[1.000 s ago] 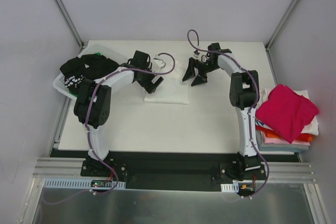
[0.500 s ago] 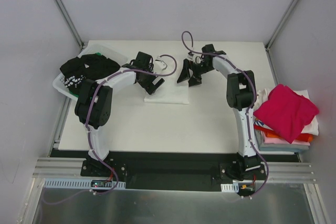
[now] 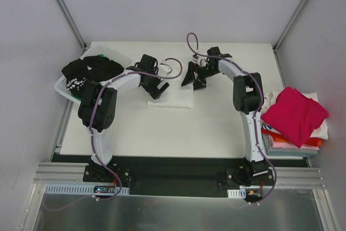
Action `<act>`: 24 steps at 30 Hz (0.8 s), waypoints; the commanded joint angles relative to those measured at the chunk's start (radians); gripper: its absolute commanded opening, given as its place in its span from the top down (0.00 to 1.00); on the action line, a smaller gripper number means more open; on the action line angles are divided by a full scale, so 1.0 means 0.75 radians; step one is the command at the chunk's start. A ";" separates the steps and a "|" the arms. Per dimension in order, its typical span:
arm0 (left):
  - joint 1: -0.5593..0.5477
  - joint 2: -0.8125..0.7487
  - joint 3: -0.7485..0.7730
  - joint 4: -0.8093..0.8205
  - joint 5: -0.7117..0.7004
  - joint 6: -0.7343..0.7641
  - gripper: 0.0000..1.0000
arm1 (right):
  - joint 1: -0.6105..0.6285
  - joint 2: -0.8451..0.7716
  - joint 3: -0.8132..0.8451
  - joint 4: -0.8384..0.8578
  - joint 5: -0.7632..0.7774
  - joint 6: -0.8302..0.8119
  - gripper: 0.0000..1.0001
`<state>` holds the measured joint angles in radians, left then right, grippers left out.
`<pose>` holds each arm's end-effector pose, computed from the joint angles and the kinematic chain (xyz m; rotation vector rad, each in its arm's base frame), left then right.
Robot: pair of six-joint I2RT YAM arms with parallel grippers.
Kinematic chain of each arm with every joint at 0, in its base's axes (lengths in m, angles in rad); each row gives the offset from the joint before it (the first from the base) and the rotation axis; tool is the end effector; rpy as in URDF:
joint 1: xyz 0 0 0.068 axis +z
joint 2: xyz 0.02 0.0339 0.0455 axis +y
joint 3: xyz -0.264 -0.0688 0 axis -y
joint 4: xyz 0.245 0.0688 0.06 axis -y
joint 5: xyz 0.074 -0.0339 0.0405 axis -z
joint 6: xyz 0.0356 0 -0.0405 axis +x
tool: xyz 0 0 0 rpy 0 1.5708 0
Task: Fold and stack the t-shirts
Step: Put the neatly folded tshirt into the corner of the board with the right arm
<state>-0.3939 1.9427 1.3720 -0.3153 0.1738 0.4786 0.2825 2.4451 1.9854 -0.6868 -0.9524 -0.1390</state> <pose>0.3887 -0.1682 0.1931 1.1021 2.1842 -0.1759 0.4795 0.1694 0.1417 -0.7913 2.3768 1.3193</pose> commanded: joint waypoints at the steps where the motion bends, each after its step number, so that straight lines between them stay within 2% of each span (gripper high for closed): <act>1: -0.013 0.016 0.007 -0.050 0.030 -0.010 0.01 | 0.034 0.010 -0.044 -0.011 0.082 -0.033 0.02; 12: -0.019 0.062 0.060 -0.115 0.187 -0.043 0.01 | 0.055 -0.012 -0.023 -0.056 0.083 -0.064 0.02; 24: -0.031 0.067 0.118 -0.189 0.208 -0.047 0.01 | 0.102 -0.004 -0.029 -0.066 0.067 -0.068 0.02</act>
<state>-0.4015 1.9957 1.4170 -0.4156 0.2844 0.4522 0.3229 2.4416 1.9854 -0.7002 -0.9512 -0.1474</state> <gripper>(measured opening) 0.993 0.977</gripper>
